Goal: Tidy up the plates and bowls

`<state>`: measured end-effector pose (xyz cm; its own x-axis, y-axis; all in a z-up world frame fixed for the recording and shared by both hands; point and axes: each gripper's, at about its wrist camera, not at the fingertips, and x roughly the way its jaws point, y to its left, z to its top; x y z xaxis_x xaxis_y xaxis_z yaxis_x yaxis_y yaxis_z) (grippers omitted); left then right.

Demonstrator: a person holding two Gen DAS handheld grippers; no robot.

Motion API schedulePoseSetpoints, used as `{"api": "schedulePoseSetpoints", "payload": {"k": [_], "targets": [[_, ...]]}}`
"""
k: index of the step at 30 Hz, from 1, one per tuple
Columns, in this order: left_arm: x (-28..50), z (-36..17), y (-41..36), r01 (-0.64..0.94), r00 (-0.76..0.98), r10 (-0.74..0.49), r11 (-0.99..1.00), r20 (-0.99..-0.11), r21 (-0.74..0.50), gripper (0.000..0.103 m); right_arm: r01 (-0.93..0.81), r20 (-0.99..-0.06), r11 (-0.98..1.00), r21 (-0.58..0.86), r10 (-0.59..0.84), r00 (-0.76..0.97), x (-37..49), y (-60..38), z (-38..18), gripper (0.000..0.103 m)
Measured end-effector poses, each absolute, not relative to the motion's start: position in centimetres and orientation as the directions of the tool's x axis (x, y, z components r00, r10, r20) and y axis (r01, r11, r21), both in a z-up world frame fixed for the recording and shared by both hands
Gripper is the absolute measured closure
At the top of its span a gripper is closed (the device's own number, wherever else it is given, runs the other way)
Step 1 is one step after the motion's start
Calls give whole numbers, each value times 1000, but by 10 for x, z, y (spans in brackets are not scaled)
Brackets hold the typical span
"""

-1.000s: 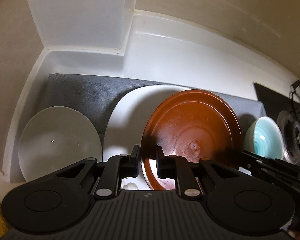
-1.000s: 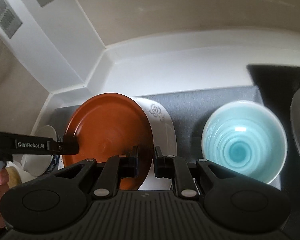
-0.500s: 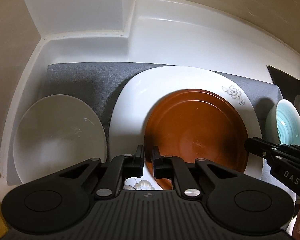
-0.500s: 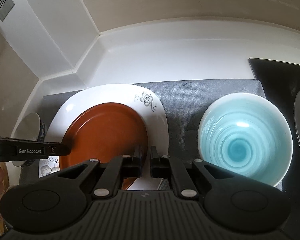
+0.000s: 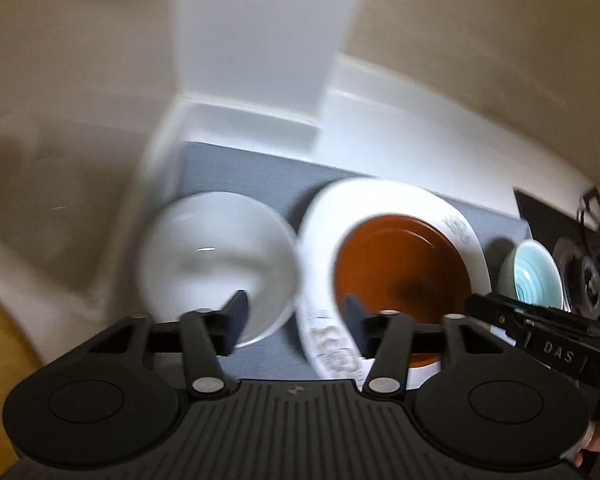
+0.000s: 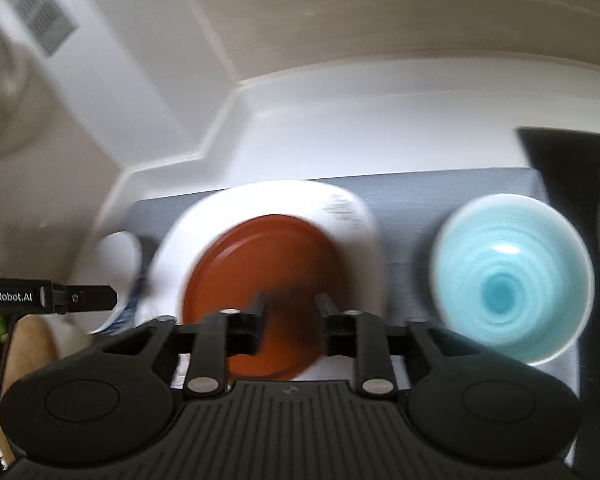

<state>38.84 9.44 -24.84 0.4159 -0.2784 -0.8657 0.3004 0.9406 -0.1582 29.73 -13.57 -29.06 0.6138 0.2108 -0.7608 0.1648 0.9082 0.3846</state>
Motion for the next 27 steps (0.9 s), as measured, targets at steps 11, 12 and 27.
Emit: {"api": "schedulePoseSetpoints", "payload": {"k": [11,12,27], "targets": [[386,-279,181,135,478,-331,943,-814,-304,54,-88,-698,910,406,370,612,344,-44,-284,58],[389,-284,183,131,469,-348,936,-812,-326,64,-110,-696,911,397,377,611,349,-37,-285,58],[406,-312,189,87,404,-380,921,-832,-379,82,-171,-778,953,249,302,551,375,3,-307,85]]}}
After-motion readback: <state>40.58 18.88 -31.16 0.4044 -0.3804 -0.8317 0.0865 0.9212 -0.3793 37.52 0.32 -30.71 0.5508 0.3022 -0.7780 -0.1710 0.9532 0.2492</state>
